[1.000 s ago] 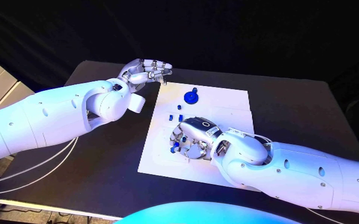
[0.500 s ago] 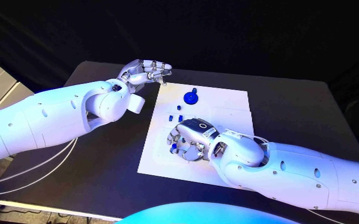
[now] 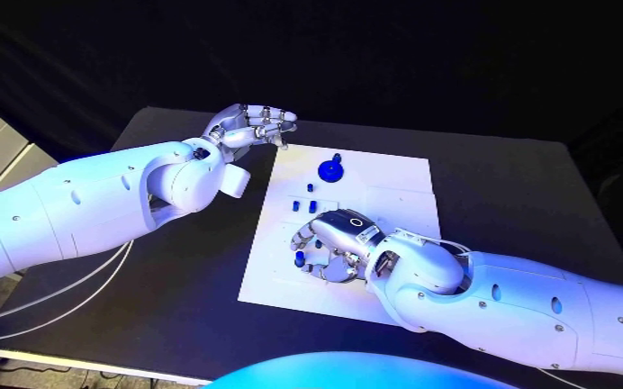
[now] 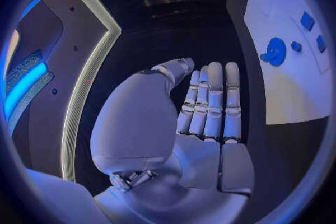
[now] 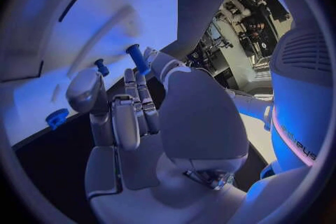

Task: Assemble the parts on the task board

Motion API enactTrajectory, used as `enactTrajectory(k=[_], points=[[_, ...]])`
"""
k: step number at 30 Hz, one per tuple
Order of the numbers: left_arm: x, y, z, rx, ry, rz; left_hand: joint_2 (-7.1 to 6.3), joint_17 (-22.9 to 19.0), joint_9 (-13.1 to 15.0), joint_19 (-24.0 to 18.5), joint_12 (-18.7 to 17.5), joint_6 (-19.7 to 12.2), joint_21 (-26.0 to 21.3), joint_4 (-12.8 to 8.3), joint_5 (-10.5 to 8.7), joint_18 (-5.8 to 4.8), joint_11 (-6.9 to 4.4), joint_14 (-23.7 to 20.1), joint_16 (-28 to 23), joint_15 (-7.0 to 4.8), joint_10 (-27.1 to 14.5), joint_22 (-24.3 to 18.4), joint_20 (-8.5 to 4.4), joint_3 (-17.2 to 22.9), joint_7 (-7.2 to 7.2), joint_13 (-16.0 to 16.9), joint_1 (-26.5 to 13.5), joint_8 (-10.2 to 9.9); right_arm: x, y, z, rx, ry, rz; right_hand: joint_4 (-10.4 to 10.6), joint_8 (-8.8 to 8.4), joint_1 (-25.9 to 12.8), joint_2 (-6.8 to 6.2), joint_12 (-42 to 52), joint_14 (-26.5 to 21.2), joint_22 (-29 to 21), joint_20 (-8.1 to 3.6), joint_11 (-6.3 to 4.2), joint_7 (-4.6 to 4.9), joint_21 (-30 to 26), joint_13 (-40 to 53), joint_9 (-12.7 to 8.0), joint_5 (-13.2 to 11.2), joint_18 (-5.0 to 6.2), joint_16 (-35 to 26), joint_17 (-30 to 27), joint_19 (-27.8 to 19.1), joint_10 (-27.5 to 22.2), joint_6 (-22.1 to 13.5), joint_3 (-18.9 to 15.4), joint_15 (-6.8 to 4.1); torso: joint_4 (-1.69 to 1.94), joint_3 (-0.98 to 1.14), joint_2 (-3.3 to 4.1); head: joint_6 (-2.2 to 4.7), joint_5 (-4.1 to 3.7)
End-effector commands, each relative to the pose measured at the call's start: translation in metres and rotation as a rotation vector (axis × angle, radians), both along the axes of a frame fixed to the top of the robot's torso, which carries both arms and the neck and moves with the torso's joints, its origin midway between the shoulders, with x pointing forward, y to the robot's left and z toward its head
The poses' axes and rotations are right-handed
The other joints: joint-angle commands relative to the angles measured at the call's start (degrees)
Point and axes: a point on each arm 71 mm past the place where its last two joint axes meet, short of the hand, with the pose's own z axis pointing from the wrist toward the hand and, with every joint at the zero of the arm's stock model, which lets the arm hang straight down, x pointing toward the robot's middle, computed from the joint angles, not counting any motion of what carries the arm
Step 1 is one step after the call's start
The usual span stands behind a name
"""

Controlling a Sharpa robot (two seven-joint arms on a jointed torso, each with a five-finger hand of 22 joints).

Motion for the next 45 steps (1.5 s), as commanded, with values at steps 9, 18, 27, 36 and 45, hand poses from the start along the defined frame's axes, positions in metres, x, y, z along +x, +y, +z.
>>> enactTrajectory(k=[9,18,27,36,45], points=[[0.000,0.000,0.000,-0.010,0.001,-0.011,0.39,-0.13,-0.12,0.33,0.25,0.38,-0.26,-0.03,0.15,0.20,-0.11,-0.08,-0.34,-0.39,0.24,0.12,-0.12,-0.34,0.12,-0.06,0.30,0.33,-0.001,-0.037,0.023,0.155,-0.019,-0.068,10.89,-2.05,9.14,0.76,6.15,1.01,1.73,0.55,0.84,-1.29,-8.92,-0.61,-1.38,1.42,1.60,-1.57,-3.32,-2.00,-6.11,-1.95,-15.04,1.19,-0.16,0.03,-0.15,0.53,-1.13],[-0.001,0.001,-0.002,-0.010,0.007,-0.007,0.37,-0.14,-0.13,0.32,0.25,0.37,-0.27,0.00,0.14,0.19,-0.10,-0.08,-0.36,-0.39,0.21,0.13,-0.12,-0.39,0.13,-0.07,0.26,0.33,0.029,-0.127,0.039,0.205,0.240,-0.361,12.65,-0.46,6.15,2.22,13.35,3.38,5.95,-1.46,-2.20,0.69,4.25,1.78,-0.98,3.01,-0.37,1.37,2.83,2.87,11.23,0.50,-13.47,-1.23,-0.75,-0.14,-0.61,0.88,-3.99],[-0.004,0.000,-0.006,-0.012,0.016,-0.011,0.37,-0.14,-0.13,0.32,0.25,0.37,-0.27,0.00,0.14,0.19,-0.10,-0.08,-0.36,-0.39,0.21,0.13,-0.12,-0.39,0.13,-0.07,0.26,0.33,0.024,-0.193,0.033,0.200,0.399,-0.570,12.38,5.09,0.70,2.22,51.16,4.34,9.34,-4.02,-5.29,-1.98,12.21,44.62,2.91,2.71,-1.68,3.26,6.61,5.05,19.00,1.14,-13.70,-3.75,-1.24,0.01,-0.90,0.55,-6.25],[-0.006,-0.002,-0.010,-0.017,0.024,-0.019,0.37,-0.14,-0.13,0.32,0.25,0.37,-0.27,0.00,0.14,0.19,-0.10,-0.08,-0.36,-0.39,0.21,0.13,-0.12,-0.39,0.13,-0.07,0.26,0.33,0.004,-0.207,0.019,0.023,0.411,-0.653,12.82,8.42,-7.33,4.10,77.71,5.61,11.61,-3.74,-4.88,-2.08,20.81,77.69,6.65,3.24,-3.01,5.91,13.71,7.15,28.27,-0.86,-21.64,-3.50,-1.45,0.11,-1.03,0.12,-6.93],[-0.007,-0.001,-0.010,-0.016,0.025,-0.018,0.36,-0.16,-0.16,0.30,0.28,0.35,-0.31,0.07,0.15,0.18,-0.10,-0.08,-0.37,-0.37,0.19,0.14,-0.11,-0.48,0.12,-0.09,0.16,0.32,-0.005,-0.199,0.006,-0.077,0.386,-0.661,12.93,9.74,-9.53,4.61,82.23,5.96,12.59,-3.86,-5.10,-2.38,25.36,83.31,7.76,4.42,-3.74,6.47,15.57,8.13,31.34,-0.63,-26.43,-3.65,-1.38,0.05,-1.03,-0.45,-6.86]])
